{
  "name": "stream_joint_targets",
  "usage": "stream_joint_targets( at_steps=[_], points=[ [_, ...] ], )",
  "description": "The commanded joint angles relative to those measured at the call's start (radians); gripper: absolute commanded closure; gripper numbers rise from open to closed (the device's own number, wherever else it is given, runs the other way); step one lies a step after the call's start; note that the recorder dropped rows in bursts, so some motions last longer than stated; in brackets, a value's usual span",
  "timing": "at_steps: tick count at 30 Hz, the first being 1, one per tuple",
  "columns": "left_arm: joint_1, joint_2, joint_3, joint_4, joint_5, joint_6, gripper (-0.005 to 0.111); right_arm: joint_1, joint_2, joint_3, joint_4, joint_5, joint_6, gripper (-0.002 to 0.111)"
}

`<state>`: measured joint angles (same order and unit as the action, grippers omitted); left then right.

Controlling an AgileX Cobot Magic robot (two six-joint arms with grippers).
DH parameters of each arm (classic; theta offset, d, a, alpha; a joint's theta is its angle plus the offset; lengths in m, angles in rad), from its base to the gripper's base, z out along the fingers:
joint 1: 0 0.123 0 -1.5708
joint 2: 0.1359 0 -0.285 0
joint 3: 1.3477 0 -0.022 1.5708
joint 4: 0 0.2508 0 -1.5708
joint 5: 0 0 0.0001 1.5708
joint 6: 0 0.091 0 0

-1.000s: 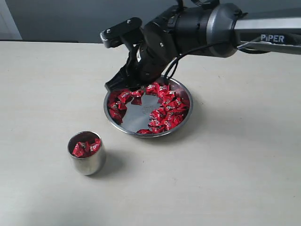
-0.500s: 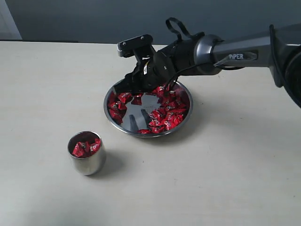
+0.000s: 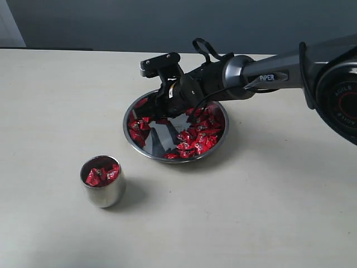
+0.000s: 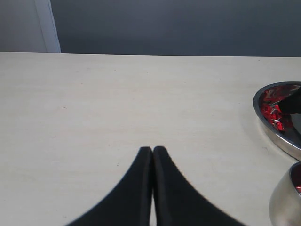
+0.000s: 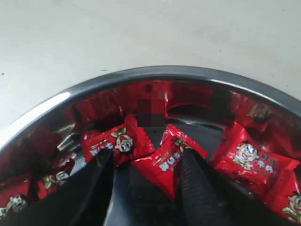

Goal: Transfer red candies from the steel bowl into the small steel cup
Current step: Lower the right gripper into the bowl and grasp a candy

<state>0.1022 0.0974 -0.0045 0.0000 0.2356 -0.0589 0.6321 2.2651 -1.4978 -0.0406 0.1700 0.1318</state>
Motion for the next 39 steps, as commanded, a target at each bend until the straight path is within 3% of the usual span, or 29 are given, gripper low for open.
stream_joint_targets(
  at_steps=[1, 15, 24, 39],
  points=[
    [-0.005, -0.005, 0.004, 0.0, -0.002, -0.002, 0.106, -0.004, -0.001, -0.005, 0.003, 0.004, 0.0, 0.063],
    [-0.005, -0.005, 0.004, 0.0, -0.002, -0.002, 0.106, -0.004, -0.001, -0.005, 0.017, 0.037, 0.003, 0.065],
    [-0.005, -0.005, 0.004, 0.0, -0.002, -0.002, 0.106, -0.004, -0.001, -0.005, 0.017, 0.07, 0.003, 0.099],
    [-0.005, -0.005, 0.004, 0.0, -0.002, -0.002, 0.106, -0.004, -0.085, -0.005, 0.017, 0.116, 0.003, 0.109]
  ],
)
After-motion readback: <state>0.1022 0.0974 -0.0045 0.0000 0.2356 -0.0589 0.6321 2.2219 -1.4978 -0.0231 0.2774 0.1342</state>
